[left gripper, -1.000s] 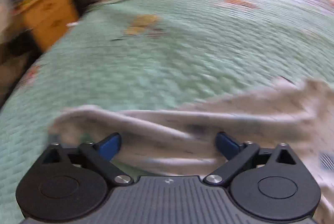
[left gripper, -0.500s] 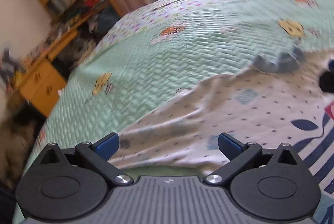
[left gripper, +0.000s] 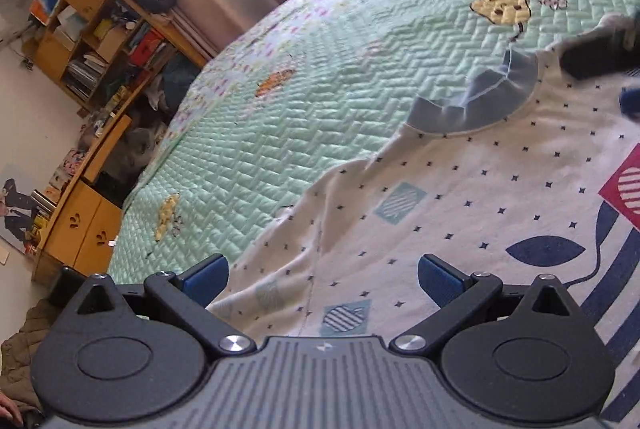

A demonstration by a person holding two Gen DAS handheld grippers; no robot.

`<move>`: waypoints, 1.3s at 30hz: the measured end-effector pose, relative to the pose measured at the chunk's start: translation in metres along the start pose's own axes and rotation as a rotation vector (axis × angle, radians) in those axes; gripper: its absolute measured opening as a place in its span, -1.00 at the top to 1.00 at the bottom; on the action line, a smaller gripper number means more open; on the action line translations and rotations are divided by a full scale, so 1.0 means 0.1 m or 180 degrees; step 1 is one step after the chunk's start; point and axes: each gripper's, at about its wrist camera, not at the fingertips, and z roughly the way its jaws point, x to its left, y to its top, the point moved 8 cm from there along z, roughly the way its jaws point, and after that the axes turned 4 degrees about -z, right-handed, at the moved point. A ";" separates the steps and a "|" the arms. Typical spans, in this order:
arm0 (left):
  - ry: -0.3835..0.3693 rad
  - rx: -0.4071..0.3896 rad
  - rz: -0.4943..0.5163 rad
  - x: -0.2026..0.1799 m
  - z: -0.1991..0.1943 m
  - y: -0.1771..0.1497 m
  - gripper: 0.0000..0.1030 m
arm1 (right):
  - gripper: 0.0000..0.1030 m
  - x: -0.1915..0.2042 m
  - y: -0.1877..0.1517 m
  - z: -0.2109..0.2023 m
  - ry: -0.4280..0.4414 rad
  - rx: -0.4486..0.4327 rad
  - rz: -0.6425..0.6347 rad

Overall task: Fold clothes
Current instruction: 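Open the left gripper and move both grippers over the shirt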

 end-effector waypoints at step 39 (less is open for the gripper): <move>-0.0689 0.0644 -0.4326 2.80 0.79 -2.20 -0.86 | -0.99 0.24 -0.04 0.22 0.1041 0.0162 0.0252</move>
